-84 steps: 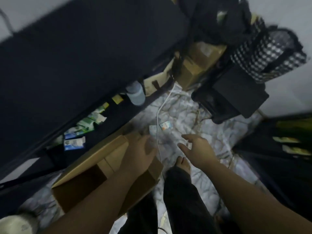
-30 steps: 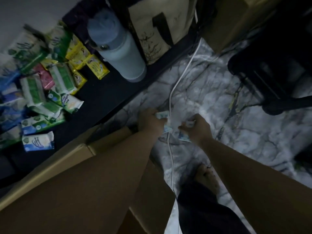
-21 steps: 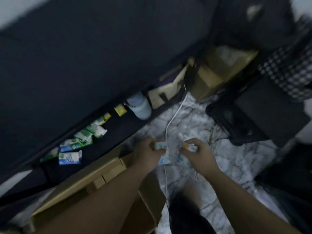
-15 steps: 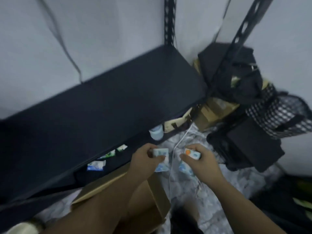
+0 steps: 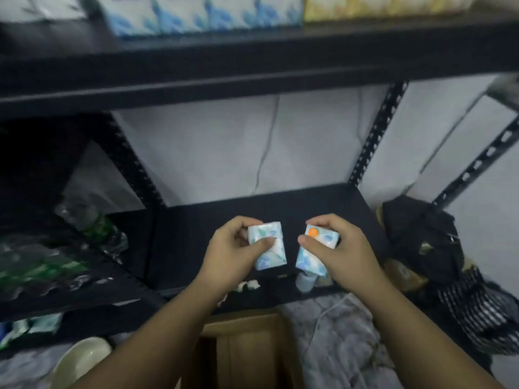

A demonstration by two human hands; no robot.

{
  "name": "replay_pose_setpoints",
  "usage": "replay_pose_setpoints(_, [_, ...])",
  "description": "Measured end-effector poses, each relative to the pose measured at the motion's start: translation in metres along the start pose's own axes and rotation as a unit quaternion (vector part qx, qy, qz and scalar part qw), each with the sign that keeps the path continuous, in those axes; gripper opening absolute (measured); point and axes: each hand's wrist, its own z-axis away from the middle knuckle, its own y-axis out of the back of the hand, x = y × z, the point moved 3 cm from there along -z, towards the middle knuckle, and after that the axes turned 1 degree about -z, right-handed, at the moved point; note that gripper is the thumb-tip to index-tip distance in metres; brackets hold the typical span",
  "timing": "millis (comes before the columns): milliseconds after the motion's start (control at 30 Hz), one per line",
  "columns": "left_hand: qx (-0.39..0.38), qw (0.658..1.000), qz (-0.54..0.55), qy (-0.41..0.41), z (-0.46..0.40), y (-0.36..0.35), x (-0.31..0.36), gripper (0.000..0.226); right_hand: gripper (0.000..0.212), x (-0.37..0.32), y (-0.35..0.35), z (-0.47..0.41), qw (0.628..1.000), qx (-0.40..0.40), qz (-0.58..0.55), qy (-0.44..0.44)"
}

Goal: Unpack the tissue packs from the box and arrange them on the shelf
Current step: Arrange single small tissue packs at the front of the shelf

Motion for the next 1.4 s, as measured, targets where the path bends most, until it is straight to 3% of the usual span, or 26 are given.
replay_pose_setpoints(367, [0.16,0.977,0.001,-0.141,0.033,0.179,0.111,0.022,0.012,-0.198,-0.105,-0.027,0.979,-0.091,-0.035,0.179])
replay_pose_setpoints(633, [0.187,0.957,-0.042,-0.216,0.033,0.271,0.189,0.021,0.009,-0.307,-0.145,-0.041,0.955,-0.082,-0.019,0.283])
replay_pose_setpoints(833, [0.189,0.952,-0.067,-0.233,0.011,0.311,0.224,0.025,0.009,-0.358,-0.163,-0.06,0.938,-0.04,0.03,0.344])
replay_pose_setpoints(1100, [0.192,0.948,-0.077,-0.241,-0.029,0.339,0.232,0.042,0.019,-0.394,-0.177,-0.09,0.937,-0.01,0.088,0.339])
replay_pose_setpoints(1400, [0.171,0.945,-0.11,-0.256,-0.043,0.339,0.232,0.034,0.03,-0.412,-0.176,-0.107,0.92,-0.03,0.2,0.335])
